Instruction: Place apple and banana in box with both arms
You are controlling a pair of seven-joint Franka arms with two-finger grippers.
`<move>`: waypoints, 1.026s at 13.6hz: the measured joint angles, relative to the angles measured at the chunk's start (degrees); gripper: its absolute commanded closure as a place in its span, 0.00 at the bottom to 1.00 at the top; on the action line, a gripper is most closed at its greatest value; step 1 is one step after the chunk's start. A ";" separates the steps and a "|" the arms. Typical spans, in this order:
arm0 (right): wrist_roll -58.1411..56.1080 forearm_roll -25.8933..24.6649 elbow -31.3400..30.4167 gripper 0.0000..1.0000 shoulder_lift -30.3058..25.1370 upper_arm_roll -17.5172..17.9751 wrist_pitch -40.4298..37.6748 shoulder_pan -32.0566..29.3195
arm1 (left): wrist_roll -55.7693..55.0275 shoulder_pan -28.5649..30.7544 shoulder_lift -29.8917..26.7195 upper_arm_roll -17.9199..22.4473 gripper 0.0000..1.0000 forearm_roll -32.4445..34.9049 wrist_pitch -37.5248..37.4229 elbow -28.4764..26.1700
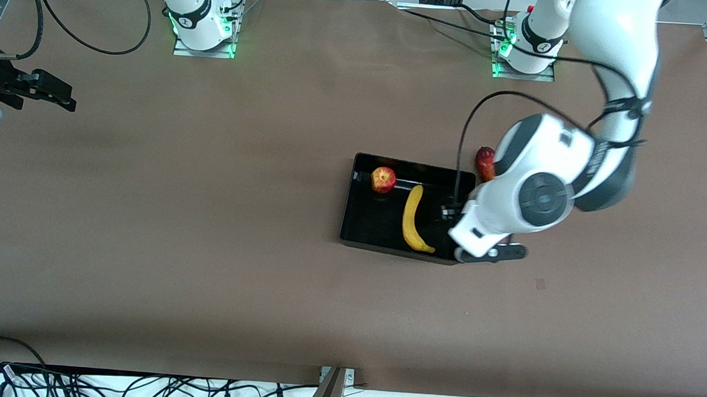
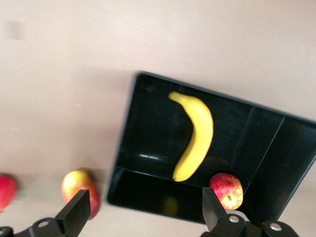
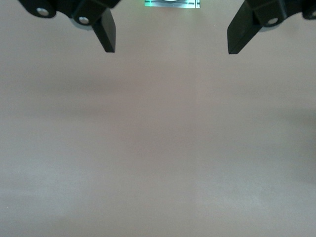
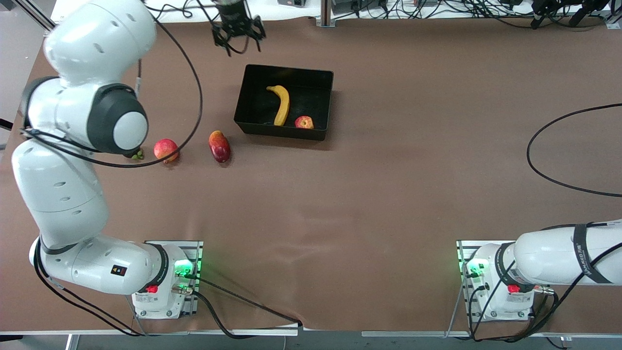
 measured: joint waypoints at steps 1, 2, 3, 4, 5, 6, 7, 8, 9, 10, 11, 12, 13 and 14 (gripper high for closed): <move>0.00 0.00 -0.01 0.00 0.00 0.00 0.00 0.00 | 0.01 0.68 -2.68 1.60 0.00 0.01 -1.41 0.15; 0.00 0.00 -0.02 0.00 0.01 0.00 -0.01 0.00 | 0.30 1.22 -5.68 3.35 0.00 0.02 -3.30 0.19; 0.00 0.00 -0.02 0.00 0.01 0.00 -0.01 0.00 | 1.52 1.95 -8.75 4.90 0.00 0.04 -5.57 0.17; 0.00 0.00 -0.02 0.00 0.01 0.00 -0.01 0.00 | 3.82 3.16 -11.65 5.79 0.00 0.09 -7.67 0.05; 0.00 0.00 -0.02 0.00 0.01 -0.01 -0.01 0.00 | 7.09 5.03 -14.47 6.25 0.00 0.15 -9.15 -0.38; 0.00 0.00 -0.02 0.00 0.01 -0.01 -0.01 0.00 | 11.26 7.40 -17.30 6.41 0.00 0.17 -9.93 -1.46; 0.00 0.00 -0.02 0.00 0.01 -0.01 -0.01 0.00 | 15.77 9.79 -20.13 6.54 0.00 0.17 -10.18 -3.16; 0.00 0.00 -0.02 0.00 0.01 -0.01 -0.01 0.00 | 19.59 11.49 -22.80 7.01 0.00 0.17 -10.20 -5.08; 0.00 0.00 -0.02 0.00 0.01 -0.01 -0.01 0.00 | 22.25 12.25 -25.32 7.96 0.00 0.17 -10.20 -7.00; 0.00 0.00 -0.02 0.00 0.01 -0.01 -0.01 0.00 | 24.26 12.39 -27.58 9.05 0.00 0.17 -10.20 -8.80; 0.00 0.00 -0.02 0.00 0.01 -0.01 -0.01 0.00 | 26.31 12.38 -29.75 9.84 0.00 0.17 -10.19 -10.67; 0.00 0.00 -0.02 0.00 0.01 -0.01 -0.01 0.00 | 28.33 12.38 -31.92 10.37 0.00 0.33 -10.15 -12.78; 0.00 0.00 -0.02 0.00 0.01 -0.01 -0.01 0.00 | 29.58 12.36 -33.89 10.66 0.00 1.16 -10.07 -14.84; 0.00 0.00 -0.02 0.00 0.01 -0.01 -0.01 0.00 | 30.34 12.30 -35.68 10.73 0.00 2.44 -9.87 -16.87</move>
